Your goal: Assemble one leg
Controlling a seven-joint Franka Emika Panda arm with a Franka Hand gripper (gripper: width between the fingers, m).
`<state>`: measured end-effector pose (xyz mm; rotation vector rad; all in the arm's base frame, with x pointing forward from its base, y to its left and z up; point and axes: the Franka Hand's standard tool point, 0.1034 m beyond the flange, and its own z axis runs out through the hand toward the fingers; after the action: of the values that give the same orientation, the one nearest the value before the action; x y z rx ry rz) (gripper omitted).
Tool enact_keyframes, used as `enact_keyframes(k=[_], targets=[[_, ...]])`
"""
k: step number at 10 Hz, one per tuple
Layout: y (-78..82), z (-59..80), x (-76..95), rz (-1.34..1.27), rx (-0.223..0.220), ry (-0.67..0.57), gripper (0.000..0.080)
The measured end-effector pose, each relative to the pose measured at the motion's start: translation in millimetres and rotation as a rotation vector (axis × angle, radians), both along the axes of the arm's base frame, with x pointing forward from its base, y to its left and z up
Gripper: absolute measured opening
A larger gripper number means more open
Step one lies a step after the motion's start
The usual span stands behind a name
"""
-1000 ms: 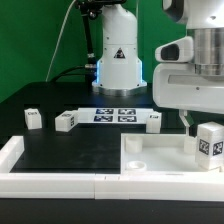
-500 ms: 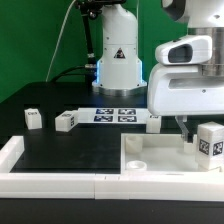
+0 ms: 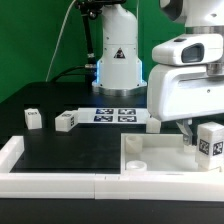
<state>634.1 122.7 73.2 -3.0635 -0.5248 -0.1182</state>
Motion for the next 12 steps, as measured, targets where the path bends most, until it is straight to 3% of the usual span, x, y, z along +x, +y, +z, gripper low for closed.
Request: enact_keyframes(k=[1,3,6,12], targets=[[-0.1,-0.1,-0.1,0.0,0.0,0.0,0.0516],[-0.1,-0.1,0.0,-0.001,0.0,0.0,0.0288],[-1.1,-0.3,0.1,-0.059,0.008,0.004,0.0288],[-4.9,-1.1,1.4,-0.846,0.094,0.035,0.029]])
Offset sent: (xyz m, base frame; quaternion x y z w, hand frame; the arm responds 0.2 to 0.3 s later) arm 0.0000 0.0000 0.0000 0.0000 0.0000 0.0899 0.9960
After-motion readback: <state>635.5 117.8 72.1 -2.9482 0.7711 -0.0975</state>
